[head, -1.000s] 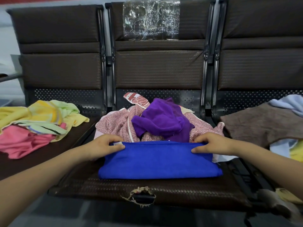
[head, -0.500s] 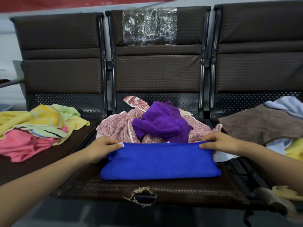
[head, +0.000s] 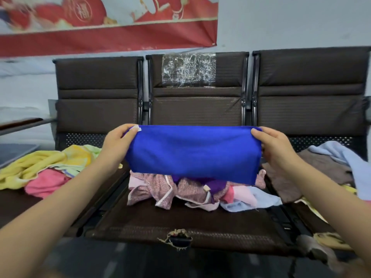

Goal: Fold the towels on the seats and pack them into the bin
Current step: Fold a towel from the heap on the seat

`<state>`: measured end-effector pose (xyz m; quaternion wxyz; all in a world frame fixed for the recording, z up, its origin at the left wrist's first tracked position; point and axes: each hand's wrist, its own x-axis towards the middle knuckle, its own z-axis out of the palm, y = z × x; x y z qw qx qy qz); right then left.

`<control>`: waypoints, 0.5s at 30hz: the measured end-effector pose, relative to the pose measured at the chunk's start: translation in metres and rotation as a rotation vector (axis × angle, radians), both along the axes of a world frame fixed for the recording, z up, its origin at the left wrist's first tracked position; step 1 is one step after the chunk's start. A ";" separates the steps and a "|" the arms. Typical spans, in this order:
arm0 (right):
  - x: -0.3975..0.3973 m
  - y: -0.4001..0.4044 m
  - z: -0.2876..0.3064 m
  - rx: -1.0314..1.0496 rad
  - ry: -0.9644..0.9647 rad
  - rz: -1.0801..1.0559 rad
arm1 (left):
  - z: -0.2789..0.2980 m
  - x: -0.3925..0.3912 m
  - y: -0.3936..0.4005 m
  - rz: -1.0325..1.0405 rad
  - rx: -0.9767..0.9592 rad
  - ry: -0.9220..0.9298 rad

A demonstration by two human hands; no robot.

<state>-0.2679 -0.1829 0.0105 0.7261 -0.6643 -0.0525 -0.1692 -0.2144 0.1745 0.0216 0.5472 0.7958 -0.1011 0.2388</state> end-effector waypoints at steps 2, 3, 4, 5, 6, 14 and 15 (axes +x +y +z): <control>-0.003 0.000 0.003 0.057 0.041 0.026 | 0.005 -0.007 -0.002 -0.042 -0.064 0.033; -0.003 -0.001 0.002 0.066 0.085 0.047 | 0.004 -0.008 -0.003 -0.084 -0.097 0.079; -0.001 -0.004 -0.001 0.061 0.148 0.070 | 0.001 -0.009 -0.006 -0.126 -0.111 0.138; 0.000 -0.006 -0.006 0.046 0.232 0.070 | -0.004 -0.009 -0.008 -0.160 -0.088 0.198; 0.004 -0.009 -0.014 0.011 0.316 0.052 | -0.013 -0.007 -0.009 -0.181 -0.047 0.258; 0.047 -0.036 -0.110 -0.434 0.604 -0.119 | -0.109 0.042 -0.009 -0.209 0.485 0.663; 0.050 -0.037 -0.116 -0.491 0.622 -0.137 | -0.113 0.044 -0.009 -0.198 0.499 0.663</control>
